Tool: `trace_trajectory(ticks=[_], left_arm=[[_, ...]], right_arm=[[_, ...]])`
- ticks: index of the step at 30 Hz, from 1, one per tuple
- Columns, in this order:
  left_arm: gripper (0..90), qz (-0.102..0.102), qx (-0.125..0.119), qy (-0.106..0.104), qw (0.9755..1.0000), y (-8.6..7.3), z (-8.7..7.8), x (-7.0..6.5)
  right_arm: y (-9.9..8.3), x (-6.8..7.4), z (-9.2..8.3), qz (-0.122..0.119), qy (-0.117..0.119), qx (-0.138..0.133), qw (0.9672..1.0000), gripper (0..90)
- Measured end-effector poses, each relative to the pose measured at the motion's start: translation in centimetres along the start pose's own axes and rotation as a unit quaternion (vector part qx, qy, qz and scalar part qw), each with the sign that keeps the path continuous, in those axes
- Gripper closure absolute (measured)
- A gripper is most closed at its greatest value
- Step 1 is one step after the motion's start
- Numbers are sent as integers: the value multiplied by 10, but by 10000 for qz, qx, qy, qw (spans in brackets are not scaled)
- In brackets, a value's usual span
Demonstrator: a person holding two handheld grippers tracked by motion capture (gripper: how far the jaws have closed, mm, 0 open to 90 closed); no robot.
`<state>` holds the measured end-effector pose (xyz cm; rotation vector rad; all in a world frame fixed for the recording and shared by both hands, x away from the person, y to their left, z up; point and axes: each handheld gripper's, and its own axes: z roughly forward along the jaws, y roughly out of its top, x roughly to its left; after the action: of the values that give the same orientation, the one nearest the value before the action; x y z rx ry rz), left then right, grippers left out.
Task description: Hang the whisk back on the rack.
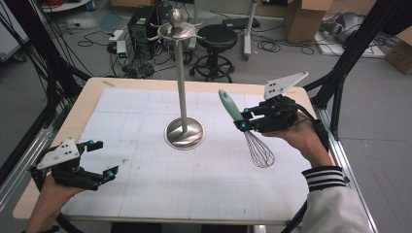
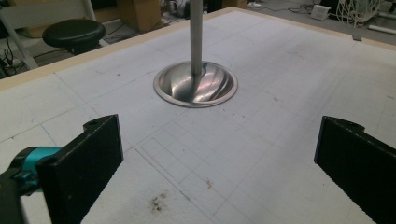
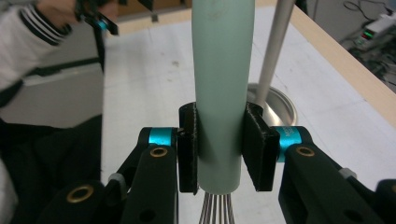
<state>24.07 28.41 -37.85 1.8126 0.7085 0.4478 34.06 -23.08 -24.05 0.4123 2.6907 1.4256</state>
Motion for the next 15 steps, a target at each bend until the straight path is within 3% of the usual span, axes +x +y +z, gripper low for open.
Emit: trace_trajectory(ticks=[4, 15], left_arm=[[17, 29, -8, -41, 10000, 1, 0, 0], [17, 26, -1, -52, 10000, 1, 1, 0]], right_arm=[[0, -3, -4, 49, 62, -102, 9999, 693], [18, -14, -14, -129, 82, -201, 9997, 693]])
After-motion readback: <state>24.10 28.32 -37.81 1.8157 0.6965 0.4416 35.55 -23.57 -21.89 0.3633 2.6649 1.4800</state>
